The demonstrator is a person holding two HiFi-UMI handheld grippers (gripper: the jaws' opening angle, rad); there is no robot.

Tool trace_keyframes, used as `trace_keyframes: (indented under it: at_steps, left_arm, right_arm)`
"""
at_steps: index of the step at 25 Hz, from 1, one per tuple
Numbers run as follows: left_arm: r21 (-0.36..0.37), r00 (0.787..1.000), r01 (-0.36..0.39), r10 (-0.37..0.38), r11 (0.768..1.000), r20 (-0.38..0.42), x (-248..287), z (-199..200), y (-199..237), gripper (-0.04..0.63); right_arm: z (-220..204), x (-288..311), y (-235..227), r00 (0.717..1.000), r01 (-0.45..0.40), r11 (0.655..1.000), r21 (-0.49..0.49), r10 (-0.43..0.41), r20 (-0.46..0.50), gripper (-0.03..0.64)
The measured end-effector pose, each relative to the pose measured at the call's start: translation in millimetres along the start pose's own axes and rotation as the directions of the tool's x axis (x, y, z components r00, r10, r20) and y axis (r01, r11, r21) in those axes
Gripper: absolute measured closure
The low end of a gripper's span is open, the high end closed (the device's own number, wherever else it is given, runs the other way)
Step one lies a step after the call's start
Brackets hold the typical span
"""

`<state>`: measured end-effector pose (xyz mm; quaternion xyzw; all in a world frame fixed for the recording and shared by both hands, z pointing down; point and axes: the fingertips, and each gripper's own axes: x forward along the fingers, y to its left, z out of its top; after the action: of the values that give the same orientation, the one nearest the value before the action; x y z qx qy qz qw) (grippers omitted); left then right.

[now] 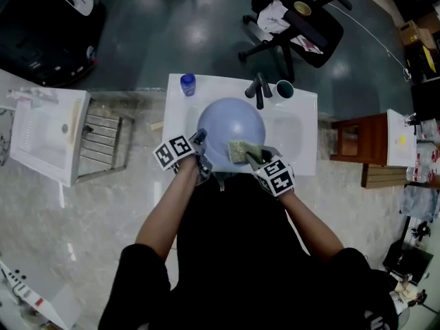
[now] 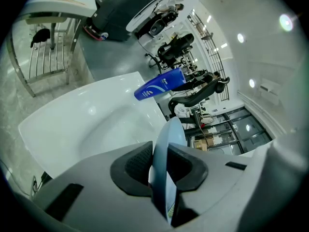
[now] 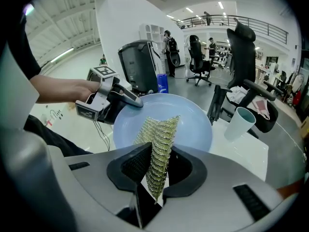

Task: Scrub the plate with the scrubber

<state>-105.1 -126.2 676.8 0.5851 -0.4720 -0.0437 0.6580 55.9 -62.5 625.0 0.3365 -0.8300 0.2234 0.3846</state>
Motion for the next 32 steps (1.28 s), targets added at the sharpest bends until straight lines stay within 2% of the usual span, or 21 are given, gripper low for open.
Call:
trace_keyframes:
  at_steps: [9,22,32]
  left_arm:
    - [-0.002,1.000,-0.015,0.015,1.000,-0.001,1,-5,2,0.541]
    - [0.021,1.000,-0.030,0.030,0.999,-0.007,3,-15,-5,0.541]
    - [0.037,1.000,-0.015,0.015,0.999,0.002,-8,-16,-8,0.546]
  right_arm:
    - [0,7,15,1.000,-0.012,0.998,0.054,0.010,0.029,0.543]
    - [18,11,26,0.999,-0.024,0.998,0.063,0.021,0.045,0.545]
    - [37,20,41,0.996,-0.053,0.996,0.073,0.048,0.075,0.548]
